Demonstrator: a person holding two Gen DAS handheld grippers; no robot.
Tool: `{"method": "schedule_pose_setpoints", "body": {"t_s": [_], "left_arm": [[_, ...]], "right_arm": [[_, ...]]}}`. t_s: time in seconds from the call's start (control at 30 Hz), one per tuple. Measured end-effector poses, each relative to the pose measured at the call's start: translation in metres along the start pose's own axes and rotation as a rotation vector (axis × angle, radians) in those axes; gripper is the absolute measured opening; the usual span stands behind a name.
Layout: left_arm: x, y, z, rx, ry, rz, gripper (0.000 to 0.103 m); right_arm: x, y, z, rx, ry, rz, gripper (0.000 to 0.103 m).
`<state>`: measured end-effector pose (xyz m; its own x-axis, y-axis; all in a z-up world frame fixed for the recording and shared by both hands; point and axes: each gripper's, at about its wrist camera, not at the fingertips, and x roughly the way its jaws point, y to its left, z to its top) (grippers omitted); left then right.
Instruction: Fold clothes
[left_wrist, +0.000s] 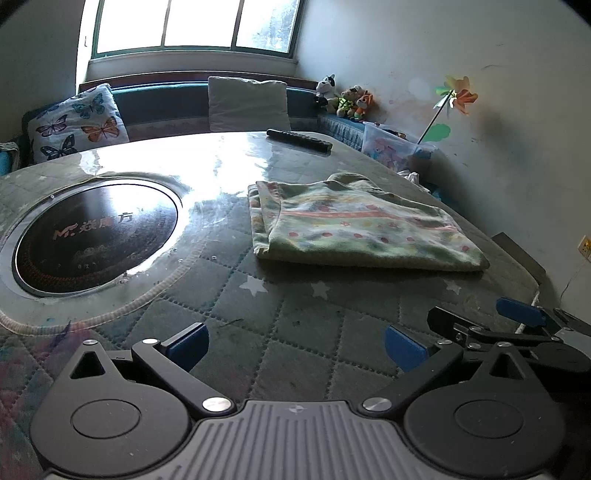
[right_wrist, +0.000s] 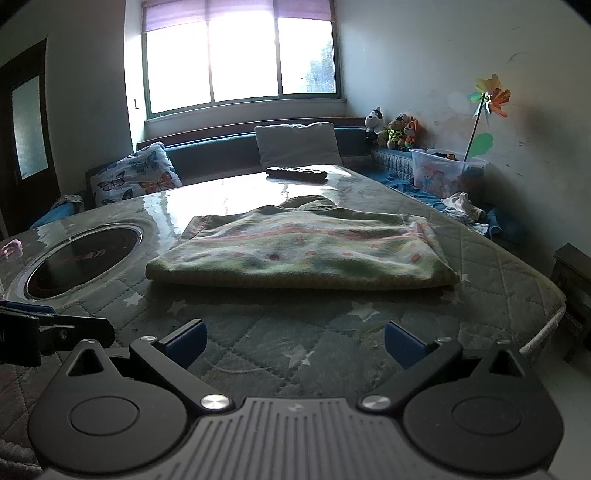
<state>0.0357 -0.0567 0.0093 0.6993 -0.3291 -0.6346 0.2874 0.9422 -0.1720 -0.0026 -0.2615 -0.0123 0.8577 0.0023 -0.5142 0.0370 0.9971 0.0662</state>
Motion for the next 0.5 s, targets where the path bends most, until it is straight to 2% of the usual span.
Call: {"method": "schedule_pose_setpoints", "body": {"t_s": [0.5], "left_arm": [[0.0067,-0.003,-0.0017,0.005,0.023,-0.003,0.103]], "right_arm": [[0.005,-0.0011,-0.0016,0.007,0.015,-0.005,0.103]]}}
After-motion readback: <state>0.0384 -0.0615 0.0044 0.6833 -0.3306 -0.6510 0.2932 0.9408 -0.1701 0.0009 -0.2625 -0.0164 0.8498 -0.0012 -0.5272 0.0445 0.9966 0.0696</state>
